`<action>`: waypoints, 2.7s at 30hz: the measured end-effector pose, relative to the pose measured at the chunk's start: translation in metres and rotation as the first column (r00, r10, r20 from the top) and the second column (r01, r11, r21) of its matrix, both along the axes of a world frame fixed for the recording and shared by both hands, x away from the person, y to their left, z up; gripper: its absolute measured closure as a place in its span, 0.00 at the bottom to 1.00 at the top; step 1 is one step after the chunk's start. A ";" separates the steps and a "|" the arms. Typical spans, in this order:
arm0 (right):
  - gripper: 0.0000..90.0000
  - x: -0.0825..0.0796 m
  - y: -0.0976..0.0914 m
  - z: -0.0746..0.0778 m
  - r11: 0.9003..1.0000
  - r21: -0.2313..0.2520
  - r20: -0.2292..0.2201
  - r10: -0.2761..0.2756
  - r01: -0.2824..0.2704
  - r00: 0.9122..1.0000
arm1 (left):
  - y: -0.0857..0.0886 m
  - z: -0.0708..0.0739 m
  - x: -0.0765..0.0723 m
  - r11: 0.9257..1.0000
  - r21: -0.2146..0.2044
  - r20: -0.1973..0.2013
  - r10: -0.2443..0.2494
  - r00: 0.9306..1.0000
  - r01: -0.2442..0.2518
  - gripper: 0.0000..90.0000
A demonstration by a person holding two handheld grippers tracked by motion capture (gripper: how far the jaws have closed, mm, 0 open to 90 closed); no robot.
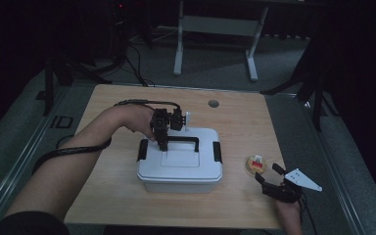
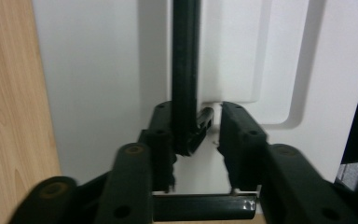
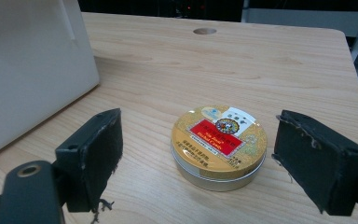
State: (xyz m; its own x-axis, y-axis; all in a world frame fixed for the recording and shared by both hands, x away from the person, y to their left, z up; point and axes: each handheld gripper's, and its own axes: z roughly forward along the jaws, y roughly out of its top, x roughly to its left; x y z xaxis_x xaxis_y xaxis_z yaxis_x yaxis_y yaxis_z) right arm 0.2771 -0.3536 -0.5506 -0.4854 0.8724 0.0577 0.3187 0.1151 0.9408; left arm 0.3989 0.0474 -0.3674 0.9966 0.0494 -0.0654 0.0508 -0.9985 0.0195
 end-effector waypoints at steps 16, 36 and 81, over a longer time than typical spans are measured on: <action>0.17 0.000 0.001 0.000 1.000 -0.007 -0.002 0.006 -0.006 1.000 | -0.012 -0.004 0.000 0.996 0.086 -0.032 0.010 0.999 -0.008 0.92; 0.17 0.000 0.001 0.000 1.000 -0.009 -0.004 0.006 -0.006 1.000 | -0.008 0.006 -0.004 0.998 0.057 -0.016 -0.005 1.000 0.006 0.93; 0.13 0.000 0.000 0.000 1.000 -0.002 -0.001 -0.008 0.008 1.000 | 0.119 0.049 -0.016 0.973 0.017 0.015 0.231 0.973 -0.231 0.93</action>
